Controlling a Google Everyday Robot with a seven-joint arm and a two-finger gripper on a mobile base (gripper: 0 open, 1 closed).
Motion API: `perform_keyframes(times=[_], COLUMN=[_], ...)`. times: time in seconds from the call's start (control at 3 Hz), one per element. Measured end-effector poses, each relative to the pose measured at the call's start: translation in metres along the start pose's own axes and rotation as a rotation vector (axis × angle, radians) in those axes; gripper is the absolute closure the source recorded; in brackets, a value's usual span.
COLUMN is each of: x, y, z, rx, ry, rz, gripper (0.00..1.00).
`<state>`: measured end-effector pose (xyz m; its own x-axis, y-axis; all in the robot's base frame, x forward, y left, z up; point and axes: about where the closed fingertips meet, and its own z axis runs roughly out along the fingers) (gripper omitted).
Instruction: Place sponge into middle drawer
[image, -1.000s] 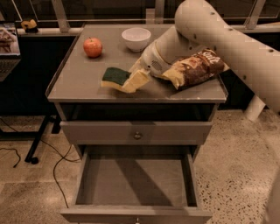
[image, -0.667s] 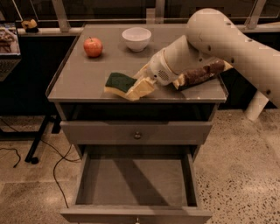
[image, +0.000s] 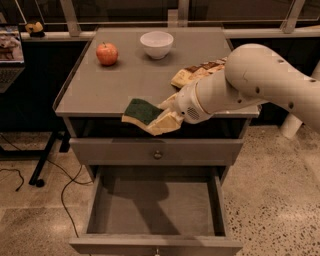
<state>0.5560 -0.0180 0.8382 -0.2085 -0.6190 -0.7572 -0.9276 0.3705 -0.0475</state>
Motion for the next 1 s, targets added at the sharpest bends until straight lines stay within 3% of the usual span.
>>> perform_keyframes(times=[0.67,1.0], x=[0.01,0.043], y=[0.003,0.013], z=[0.009,0.02], rx=[0.012,0.037], ry=[0.01,0.014], rz=[0.032,0.11], gripper=[1.0,1.0])
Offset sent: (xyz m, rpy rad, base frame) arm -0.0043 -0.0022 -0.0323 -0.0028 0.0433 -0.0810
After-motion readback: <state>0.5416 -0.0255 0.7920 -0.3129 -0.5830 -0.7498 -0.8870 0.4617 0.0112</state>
